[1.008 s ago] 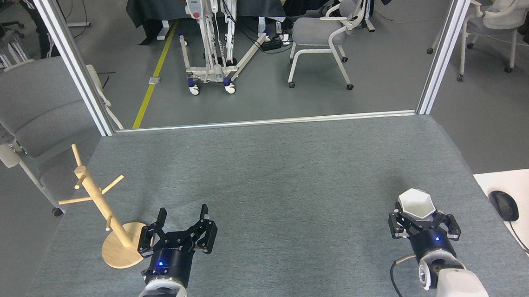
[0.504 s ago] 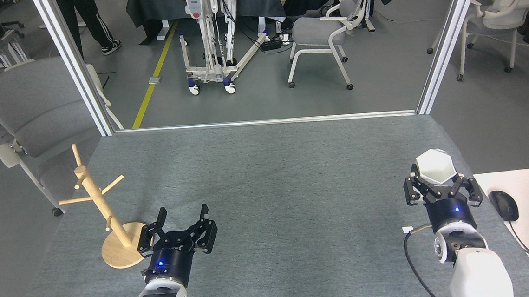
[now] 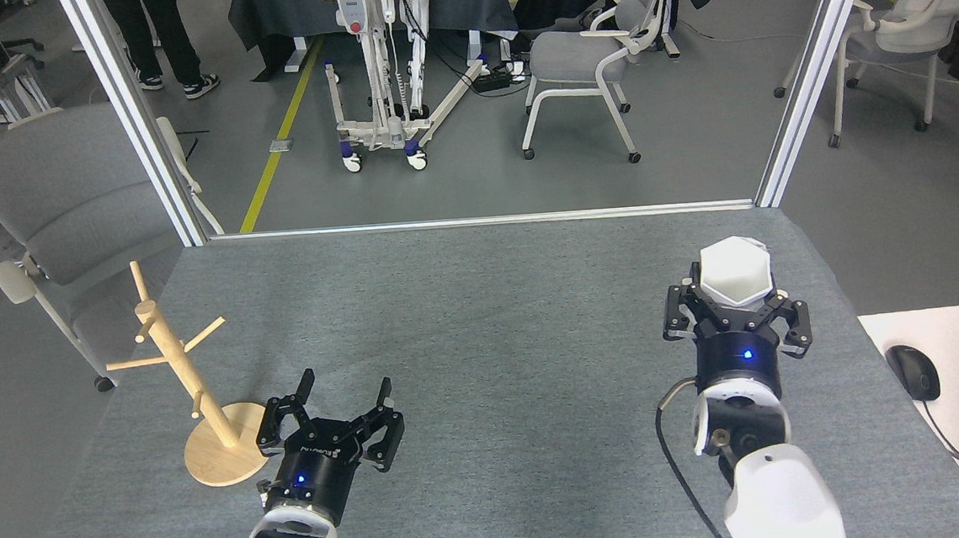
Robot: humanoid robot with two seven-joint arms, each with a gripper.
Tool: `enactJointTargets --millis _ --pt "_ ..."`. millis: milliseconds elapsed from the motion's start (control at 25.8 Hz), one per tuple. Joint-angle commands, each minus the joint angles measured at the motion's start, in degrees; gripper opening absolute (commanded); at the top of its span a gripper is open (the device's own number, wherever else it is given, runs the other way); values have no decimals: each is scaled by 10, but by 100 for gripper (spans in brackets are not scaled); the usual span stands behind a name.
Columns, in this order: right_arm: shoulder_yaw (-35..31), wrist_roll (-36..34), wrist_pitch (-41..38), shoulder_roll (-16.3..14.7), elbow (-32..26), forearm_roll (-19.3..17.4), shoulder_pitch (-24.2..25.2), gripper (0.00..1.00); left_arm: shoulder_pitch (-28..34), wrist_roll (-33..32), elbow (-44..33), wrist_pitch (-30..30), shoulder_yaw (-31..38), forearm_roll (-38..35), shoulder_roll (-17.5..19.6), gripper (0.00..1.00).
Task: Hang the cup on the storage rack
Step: 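Lift the white cup and carry it toward the left gripper, then grasp the white cup with the left gripper beside the right gripper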
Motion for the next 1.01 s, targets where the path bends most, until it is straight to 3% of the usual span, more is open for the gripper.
enactJointTargets --millis 0,155,310,582,737,970 --pt "100 51 88 25 -4 5 -16 6 -4 19 2 -14 -45 -29 13 99" --pt "178 60 161 45 -3 6 -36 3 -21 20 12 -61 -74 -31 13 99" --pt "242 155 193 52 4 7 -57 0 -55 20 52 -83 -115 -31 12 99" --pt "256 173 196 71 5 14 -63 0 -122 21 145 -119 -176 -31 10 99" --pt "256 173 195 77 5 15 -65 0 -129 21 153 -182 -175 -29 8 99" --pt "256 177 195 83 5 14 -66 0 -147 13 170 -200 -175 -26 -7 99"
